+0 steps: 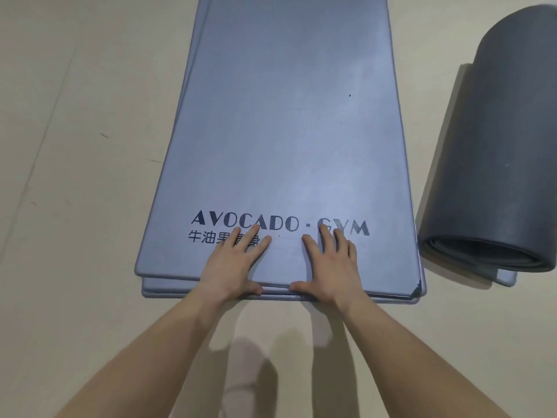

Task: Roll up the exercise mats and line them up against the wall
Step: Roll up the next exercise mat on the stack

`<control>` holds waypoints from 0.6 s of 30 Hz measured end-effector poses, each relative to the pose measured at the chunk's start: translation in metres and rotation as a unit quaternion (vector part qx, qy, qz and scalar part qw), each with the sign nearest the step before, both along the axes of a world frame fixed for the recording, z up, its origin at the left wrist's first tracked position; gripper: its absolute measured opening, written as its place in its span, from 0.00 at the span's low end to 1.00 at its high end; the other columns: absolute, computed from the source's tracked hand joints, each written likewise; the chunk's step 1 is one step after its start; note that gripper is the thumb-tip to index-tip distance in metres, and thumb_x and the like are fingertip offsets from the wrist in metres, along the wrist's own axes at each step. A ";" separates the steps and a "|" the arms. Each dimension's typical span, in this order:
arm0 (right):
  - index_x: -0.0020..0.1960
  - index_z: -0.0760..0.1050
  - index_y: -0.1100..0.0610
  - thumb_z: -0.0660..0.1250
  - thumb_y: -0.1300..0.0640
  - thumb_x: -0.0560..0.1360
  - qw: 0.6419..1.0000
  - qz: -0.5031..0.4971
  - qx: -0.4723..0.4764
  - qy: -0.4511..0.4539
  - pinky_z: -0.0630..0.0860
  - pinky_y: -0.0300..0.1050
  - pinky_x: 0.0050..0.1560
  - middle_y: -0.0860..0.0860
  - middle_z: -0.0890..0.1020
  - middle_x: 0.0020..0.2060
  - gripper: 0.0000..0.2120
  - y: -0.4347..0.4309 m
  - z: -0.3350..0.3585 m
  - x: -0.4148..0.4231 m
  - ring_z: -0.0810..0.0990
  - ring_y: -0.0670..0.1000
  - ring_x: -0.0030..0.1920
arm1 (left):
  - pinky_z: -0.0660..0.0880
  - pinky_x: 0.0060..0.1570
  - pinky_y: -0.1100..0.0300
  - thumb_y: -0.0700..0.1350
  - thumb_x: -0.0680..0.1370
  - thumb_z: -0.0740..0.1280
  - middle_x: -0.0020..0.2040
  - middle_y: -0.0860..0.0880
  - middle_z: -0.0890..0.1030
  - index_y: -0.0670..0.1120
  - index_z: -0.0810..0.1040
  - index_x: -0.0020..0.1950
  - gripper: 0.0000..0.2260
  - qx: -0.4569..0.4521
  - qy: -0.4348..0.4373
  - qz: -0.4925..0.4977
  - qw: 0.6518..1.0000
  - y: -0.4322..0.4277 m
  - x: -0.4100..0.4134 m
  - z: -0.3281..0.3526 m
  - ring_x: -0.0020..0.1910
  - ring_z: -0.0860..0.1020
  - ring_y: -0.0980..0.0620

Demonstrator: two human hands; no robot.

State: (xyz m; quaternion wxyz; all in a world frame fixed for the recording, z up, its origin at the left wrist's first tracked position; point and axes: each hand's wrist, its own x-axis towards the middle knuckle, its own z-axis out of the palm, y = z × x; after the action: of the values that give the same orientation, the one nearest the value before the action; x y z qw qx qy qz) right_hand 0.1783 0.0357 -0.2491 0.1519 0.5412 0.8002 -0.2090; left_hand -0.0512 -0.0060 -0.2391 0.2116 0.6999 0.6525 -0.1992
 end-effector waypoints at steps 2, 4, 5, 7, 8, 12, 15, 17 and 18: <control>0.83 0.43 0.46 0.70 0.23 0.64 0.999 0.023 -0.004 -0.033 0.46 0.63 0.80 0.56 0.39 0.83 0.60 -0.002 0.000 -0.001 0.40 0.66 0.81 | 0.58 0.80 0.46 0.69 0.73 0.71 0.85 0.54 0.41 0.61 0.45 0.84 0.49 0.016 -0.017 -0.012 1.000 -0.001 -0.004 0.001 0.84 0.45 0.42; 0.82 0.44 0.46 0.72 0.25 0.65 0.999 0.029 0.001 -0.045 0.48 0.64 0.80 0.57 0.41 0.82 0.59 -0.002 0.002 -0.002 0.42 0.67 0.81 | 0.62 0.77 0.46 0.68 0.74 0.69 0.85 0.54 0.43 0.61 0.49 0.84 0.45 0.023 -0.017 -0.032 0.999 -0.001 -0.006 0.003 0.84 0.47 0.42; 0.81 0.46 0.46 0.72 0.26 0.65 0.999 0.031 0.003 -0.042 0.50 0.64 0.79 0.57 0.43 0.82 0.57 -0.002 0.004 -0.003 0.44 0.68 0.80 | 0.66 0.75 0.46 0.68 0.75 0.68 0.85 0.53 0.45 0.60 0.52 0.83 0.42 0.023 -0.019 -0.041 0.999 -0.001 -0.008 0.002 0.83 0.49 0.42; 0.78 0.54 0.45 0.71 0.29 0.66 0.998 0.047 0.006 -0.033 0.58 0.63 0.76 0.57 0.51 0.80 0.48 0.000 0.012 -0.003 0.51 0.67 0.78 | 0.76 0.64 0.45 0.67 0.77 0.64 0.85 0.50 0.54 0.58 0.60 0.81 0.35 0.032 -0.021 -0.075 0.996 -0.003 -0.014 -0.001 0.81 0.56 0.41; 0.75 0.58 0.46 0.70 0.31 0.67 0.998 0.061 0.012 -0.026 0.64 0.61 0.72 0.56 0.58 0.77 0.43 0.000 0.015 -0.002 0.57 0.66 0.76 | 0.80 0.56 0.45 0.66 0.77 0.61 0.82 0.48 0.62 0.56 0.66 0.78 0.31 0.056 -0.024 -0.101 0.993 -0.006 -0.018 -0.001 0.78 0.64 0.40; 0.65 0.73 0.52 0.61 0.39 0.78 0.990 0.131 0.061 0.007 0.74 0.54 0.54 0.53 0.77 0.61 0.22 -0.008 0.023 0.001 0.76 0.61 0.60 | 0.78 0.26 0.54 0.58 0.81 0.57 0.53 0.47 0.84 0.46 0.81 0.54 0.19 0.217 -0.081 -0.159 0.960 -0.023 -0.020 -0.001 0.46 0.84 0.45; 0.53 0.79 0.56 0.58 0.46 0.84 0.985 0.073 0.133 0.082 0.72 0.52 0.39 0.56 0.85 0.45 0.17 -0.012 0.034 -0.006 0.83 0.63 0.46 | 0.71 0.22 0.57 0.51 0.81 0.60 0.35 0.48 0.83 0.46 0.80 0.44 0.14 0.275 -0.084 -0.079 0.954 -0.015 -0.004 0.023 0.31 0.81 0.44; 0.54 0.77 0.56 0.53 0.46 0.87 0.990 0.011 0.125 0.065 0.66 0.52 0.39 0.58 0.85 0.44 0.19 0.000 0.059 -0.015 0.83 0.64 0.46 | 0.70 0.28 0.54 0.48 0.84 0.62 0.36 0.45 0.84 0.46 0.79 0.47 0.10 0.241 -0.065 -0.004 0.968 0.003 0.005 0.050 0.33 0.82 0.41; 0.56 0.76 0.55 0.51 0.45 0.87 0.990 -0.003 0.131 0.043 0.65 0.51 0.40 0.57 0.85 0.46 0.20 0.009 0.070 -0.019 0.83 0.63 0.48 | 0.68 0.33 0.53 0.48 0.85 0.61 0.41 0.43 0.85 0.47 0.79 0.53 0.09 0.215 -0.040 0.018 0.976 0.013 0.006 0.061 0.39 0.83 0.39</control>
State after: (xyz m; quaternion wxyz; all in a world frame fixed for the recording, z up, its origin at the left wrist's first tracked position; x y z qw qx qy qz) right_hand 0.1593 0.0452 -0.1787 0.0443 0.5492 0.8249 -0.1259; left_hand -0.0451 0.0074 -0.1776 0.0859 0.7247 0.6834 -0.0221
